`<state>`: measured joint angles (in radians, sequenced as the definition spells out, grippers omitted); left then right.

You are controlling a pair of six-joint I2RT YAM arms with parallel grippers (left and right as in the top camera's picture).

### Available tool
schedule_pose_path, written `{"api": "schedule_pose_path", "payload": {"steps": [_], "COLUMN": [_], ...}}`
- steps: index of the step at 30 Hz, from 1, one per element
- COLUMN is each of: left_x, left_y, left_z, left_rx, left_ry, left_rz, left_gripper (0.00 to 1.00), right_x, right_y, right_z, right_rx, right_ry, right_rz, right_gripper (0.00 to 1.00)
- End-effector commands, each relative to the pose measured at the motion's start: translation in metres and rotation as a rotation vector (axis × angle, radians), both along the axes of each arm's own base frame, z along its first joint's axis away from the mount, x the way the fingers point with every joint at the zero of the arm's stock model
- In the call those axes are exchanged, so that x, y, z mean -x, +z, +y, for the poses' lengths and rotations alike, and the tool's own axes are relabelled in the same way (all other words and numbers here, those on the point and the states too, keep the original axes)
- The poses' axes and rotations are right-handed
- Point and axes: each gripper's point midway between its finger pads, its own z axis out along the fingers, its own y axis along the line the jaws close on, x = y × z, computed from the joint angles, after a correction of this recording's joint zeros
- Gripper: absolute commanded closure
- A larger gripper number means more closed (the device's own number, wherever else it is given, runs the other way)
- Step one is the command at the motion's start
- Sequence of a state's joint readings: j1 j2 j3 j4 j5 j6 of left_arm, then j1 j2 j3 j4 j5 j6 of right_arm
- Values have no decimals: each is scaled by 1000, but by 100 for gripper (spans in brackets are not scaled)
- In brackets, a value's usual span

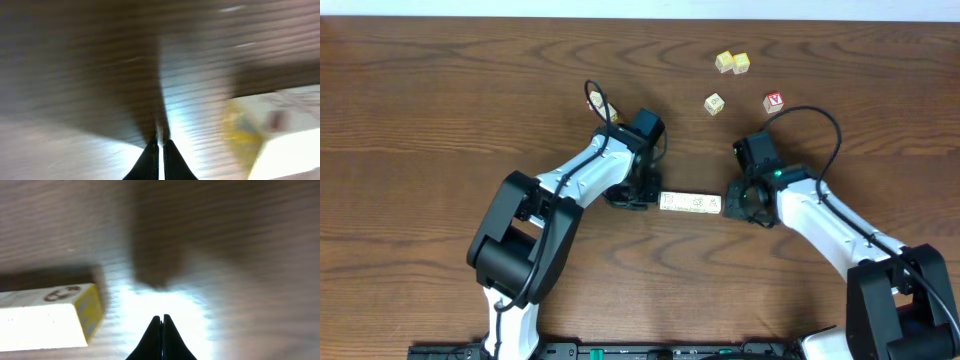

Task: Lift 4 blocks

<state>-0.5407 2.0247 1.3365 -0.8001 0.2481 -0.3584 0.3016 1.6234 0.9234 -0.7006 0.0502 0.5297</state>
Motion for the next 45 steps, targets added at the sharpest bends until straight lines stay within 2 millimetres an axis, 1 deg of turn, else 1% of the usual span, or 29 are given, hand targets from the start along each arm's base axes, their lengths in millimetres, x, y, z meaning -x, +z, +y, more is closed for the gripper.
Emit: {"api": "schedule_pose_path", "payload": {"steps": [1,4,8,9,10,11,12,13,14,15,17,18,19,20,22,27,31,35,44,45], "left_x": [-22,-28,-33,-33,-33,-32,-32,-32,-32,-31,-31,-30,-29,-29,-29,-29,-29,-29,-29,-29], "left_y": [33,66,118,127,138,150,159,169,175,182,192,195,197,197,197,196,196,196,196,196], "left_z": [24,32,48,52,58,64,70,77,82,89,99,103,107,110,111,111,111,111,111,111], "left_rx": [-127,-127,-97,-91,-82,-71,-63,-54,-50,-45,-40,-40,-42,-46,-47,-47,-47,-47,-47,-47], "left_ry": [29,45,90,101,117,136,152,174,187,206,237,245,255,264,265,265,265,265,265,265], "left_rz": [-147,-229,-348,-369,-392,-415,-433,-455,-468,-482,-503,-508,-509,-507,-505,-504,-504,-504,-504,-504], "left_gripper": [93,93,93,90,86,84,79,71,57,44,32,29,28,27,27,26,26,25,25,25], "right_x": [-17,-12,5,10,17,26,35,45,54,64,83,91,99,109,122,139,142,142,142,141], "right_y": [27,52,90,97,105,112,120,127,133,139,151,156,162,169,175,185,189,189,189,189], "right_z": [-17,-25,-31,-32,-33,-35,-38,-40,-42,-45,-47,-46,-43,-41,-44,-46,-43,-42,-42,-46], "right_rx": [48,60,68,68,68,69,70,71,71,72,58,40,12,-15,-25,-45,-77,-81,-80,-56], "right_ry": [-35,-56,-59,-50,-35,-32,-30,-30,-30,-30,-29,-27,-23,-19,-31,-42,-37,-36,-36,-40], "right_rz": [-20,26,52,54,55,57,60,64,66,68,66,61,53,39,22,-11,-32,-32,-33,-39], "right_gripper": [99,99,99,98,94,89,85,75,62,47,15,6,1,1,1,1,1,1,1,1]}}
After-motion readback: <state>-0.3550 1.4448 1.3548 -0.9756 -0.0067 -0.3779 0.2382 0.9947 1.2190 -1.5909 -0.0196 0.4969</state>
